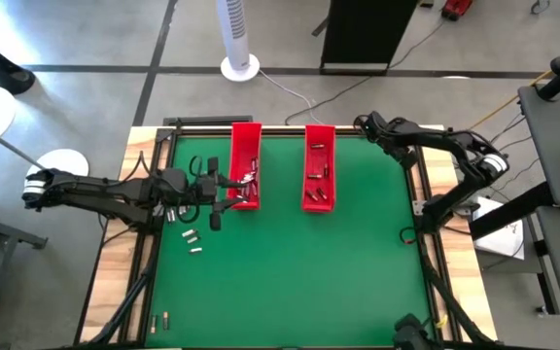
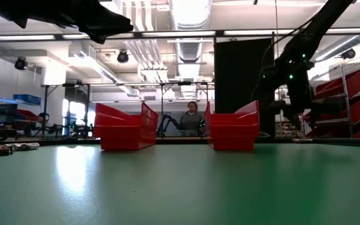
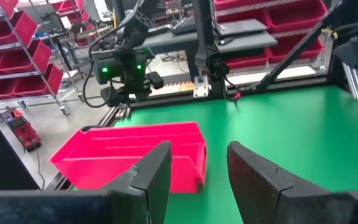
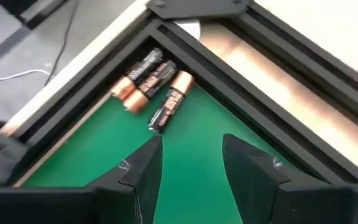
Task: Sort batteries
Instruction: Put the black battery into the right red bin
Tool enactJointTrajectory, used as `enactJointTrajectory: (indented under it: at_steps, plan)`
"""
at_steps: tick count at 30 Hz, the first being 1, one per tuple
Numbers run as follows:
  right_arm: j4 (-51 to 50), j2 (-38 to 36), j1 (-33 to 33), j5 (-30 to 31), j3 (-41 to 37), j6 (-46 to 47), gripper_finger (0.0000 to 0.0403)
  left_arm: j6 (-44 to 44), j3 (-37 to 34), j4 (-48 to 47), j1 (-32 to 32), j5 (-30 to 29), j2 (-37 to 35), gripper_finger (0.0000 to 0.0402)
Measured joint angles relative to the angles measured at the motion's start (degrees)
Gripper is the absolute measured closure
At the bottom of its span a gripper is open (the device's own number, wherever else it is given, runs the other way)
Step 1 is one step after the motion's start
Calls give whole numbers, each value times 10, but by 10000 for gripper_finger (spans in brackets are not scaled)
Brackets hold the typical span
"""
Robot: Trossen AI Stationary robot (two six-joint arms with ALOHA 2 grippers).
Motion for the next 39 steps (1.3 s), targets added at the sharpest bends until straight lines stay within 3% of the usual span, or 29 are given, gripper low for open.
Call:
enactJointTrajectory:
  at_steps: [7, 15, 30, 39]
  plan:
    - [52, 56, -17, -7, 9, 3, 255, 15, 0, -11, 0, 0, -6, 265]
    - [11, 98, -23, 22, 42, 55, 258, 25, 0, -30, 0, 0, -8, 265]
    - [17, 106, -24, 36, 46, 99, 279, 33, 0, -33, 0, 0, -8, 265]
    - [-33, 175, -21, 38, 106, 138, 267, 35, 0, -37, 0, 0, -8, 265]
